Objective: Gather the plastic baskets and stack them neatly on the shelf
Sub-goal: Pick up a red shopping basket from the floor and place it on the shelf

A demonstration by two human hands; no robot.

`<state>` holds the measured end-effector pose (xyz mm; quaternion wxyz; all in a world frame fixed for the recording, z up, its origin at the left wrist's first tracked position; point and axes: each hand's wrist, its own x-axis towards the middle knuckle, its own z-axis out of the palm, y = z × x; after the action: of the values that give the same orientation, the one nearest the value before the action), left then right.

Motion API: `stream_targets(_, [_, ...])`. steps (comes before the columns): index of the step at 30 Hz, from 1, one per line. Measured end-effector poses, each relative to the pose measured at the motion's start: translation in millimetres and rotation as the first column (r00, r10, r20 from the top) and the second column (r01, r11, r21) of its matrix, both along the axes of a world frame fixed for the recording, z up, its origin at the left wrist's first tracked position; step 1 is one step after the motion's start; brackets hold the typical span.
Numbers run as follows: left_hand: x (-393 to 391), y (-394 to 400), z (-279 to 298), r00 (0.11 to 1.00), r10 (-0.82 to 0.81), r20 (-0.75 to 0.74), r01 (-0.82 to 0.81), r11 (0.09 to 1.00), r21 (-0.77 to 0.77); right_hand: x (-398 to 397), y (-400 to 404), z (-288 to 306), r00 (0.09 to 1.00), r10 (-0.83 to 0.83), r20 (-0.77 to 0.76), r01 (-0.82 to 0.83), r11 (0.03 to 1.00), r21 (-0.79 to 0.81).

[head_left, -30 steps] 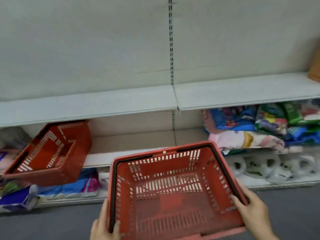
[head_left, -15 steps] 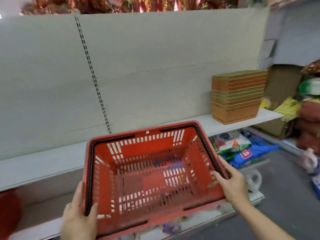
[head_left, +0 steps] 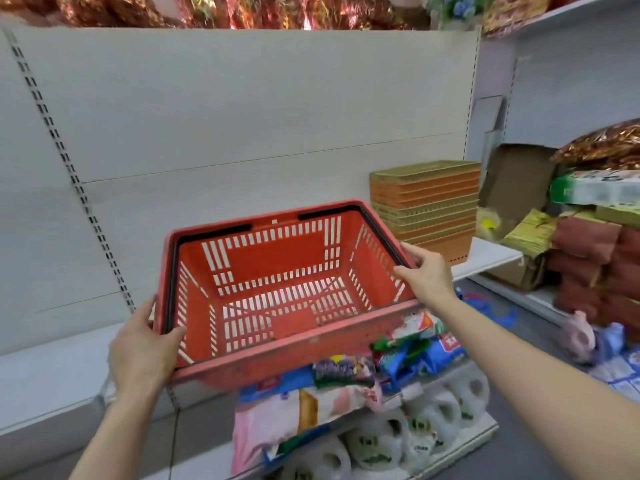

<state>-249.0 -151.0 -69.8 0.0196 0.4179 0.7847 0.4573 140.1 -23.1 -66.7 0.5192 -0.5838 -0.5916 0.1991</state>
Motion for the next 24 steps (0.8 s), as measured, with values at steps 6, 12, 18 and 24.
stream_targets(6, [-0.4, 112.1, 6.8, 0.999, -0.029, 0.045, 0.032, 0.998, -0.060, 15.8, 102.4, 23.9, 0.995, -0.064, 0.072, 0.071, 0.993, -0.097])
stream_targets(12, [-2.6, 184.3, 13.7, 0.998, 0.005, 0.061, 0.004, 0.990, -0.138, 21.5, 177.2, 29.0, 0.979, -0.101, 0.176, 0.132, 0.977, -0.170])
stream_targets(18, [-16.5, 223.6, 13.6, 0.985, 0.029, 0.168, 0.001, 0.985, -0.175, 16.6, 225.6, 34.4, 0.970, -0.064, 0.233, 0.115, 0.970, -0.213])
stream_targets(24, [-2.8, 218.5, 17.2, 0.935, -0.006, 0.355, 0.004, 1.000, 0.006, 24.9, 240.4, 30.3, 0.995, -0.019, 0.096, 0.040, 0.975, -0.216])
